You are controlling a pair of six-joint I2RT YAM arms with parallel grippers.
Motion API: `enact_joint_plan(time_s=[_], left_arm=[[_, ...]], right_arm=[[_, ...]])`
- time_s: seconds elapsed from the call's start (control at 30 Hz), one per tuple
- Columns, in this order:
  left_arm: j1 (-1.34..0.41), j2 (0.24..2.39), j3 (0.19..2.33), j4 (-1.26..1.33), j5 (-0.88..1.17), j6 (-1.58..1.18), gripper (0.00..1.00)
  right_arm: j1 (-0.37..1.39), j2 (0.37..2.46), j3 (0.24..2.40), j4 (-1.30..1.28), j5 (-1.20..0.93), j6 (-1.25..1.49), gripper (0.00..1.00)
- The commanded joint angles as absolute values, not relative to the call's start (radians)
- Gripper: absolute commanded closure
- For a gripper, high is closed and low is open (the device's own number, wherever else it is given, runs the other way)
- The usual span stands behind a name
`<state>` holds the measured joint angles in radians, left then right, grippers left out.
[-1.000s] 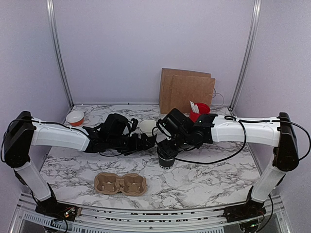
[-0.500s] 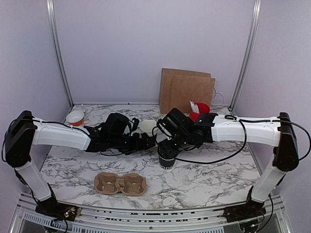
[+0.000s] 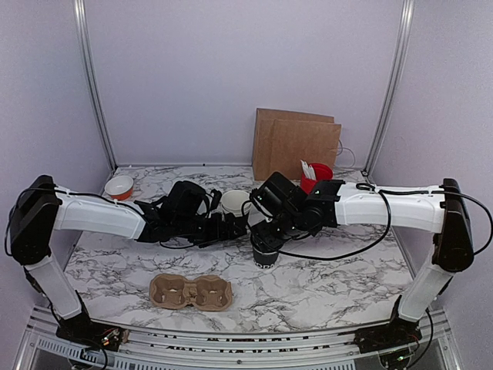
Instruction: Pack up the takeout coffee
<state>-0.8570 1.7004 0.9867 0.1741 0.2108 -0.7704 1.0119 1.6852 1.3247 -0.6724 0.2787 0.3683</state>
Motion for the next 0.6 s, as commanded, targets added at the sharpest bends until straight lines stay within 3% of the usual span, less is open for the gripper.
enact_joint_plan(time_s=[0.0, 0.57], left_arm=[[-0.867, 1.720, 1.026, 0.164, 0.227, -0.750, 0.08], [-0.888, 1.751, 1.051, 0.156, 0.239, -0.744, 0.08]], right_arm=[[1.020, 1.683, 1.322, -0.676, 0.297, 0.387, 0.27], [1.022, 1.659, 1.315, -0.673, 0.302, 0.393, 0.20]])
